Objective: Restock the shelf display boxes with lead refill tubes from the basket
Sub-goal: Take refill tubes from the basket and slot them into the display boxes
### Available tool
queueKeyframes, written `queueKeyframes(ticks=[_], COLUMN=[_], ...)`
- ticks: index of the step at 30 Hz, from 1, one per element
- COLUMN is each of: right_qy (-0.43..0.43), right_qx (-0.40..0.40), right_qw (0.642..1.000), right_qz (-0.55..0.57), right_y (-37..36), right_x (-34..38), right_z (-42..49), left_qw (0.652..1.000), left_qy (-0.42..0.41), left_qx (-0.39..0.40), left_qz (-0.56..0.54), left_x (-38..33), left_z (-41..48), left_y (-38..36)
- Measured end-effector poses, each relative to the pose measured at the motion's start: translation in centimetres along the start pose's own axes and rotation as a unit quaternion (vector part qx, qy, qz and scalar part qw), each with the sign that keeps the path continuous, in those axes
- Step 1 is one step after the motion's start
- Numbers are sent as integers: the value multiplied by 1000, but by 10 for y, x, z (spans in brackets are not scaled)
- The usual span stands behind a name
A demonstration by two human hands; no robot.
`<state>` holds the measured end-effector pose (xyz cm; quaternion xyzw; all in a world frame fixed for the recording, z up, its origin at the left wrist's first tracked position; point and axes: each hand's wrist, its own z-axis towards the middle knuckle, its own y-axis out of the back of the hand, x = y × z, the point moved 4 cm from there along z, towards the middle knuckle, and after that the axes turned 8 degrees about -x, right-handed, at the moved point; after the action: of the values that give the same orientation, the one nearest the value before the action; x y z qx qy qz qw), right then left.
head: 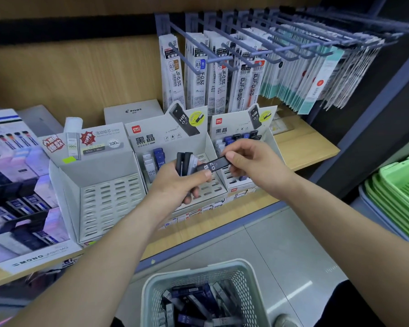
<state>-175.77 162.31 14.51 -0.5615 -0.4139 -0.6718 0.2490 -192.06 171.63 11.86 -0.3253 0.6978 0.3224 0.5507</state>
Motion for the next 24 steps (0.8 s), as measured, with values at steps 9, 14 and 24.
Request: queueKeyframes(ticks=[9,14,24], right_qy=[-16,31,30], right_qx=[93,111,-205], right_qw=[995,990,976], right_qz=[-44,-83,-63], right_y=[-12,-6,96], right_x=[-13,-10,-42], right_z=[-1,-1,38], left_qw=[999,1000,999], left_qy=[-1,13,40], left_qx=[-39,-3,33], left_qz=[-4,5,13], left_x=[7,12,24], left_z=[11,14,22], left_y=[-2,-20,-34])
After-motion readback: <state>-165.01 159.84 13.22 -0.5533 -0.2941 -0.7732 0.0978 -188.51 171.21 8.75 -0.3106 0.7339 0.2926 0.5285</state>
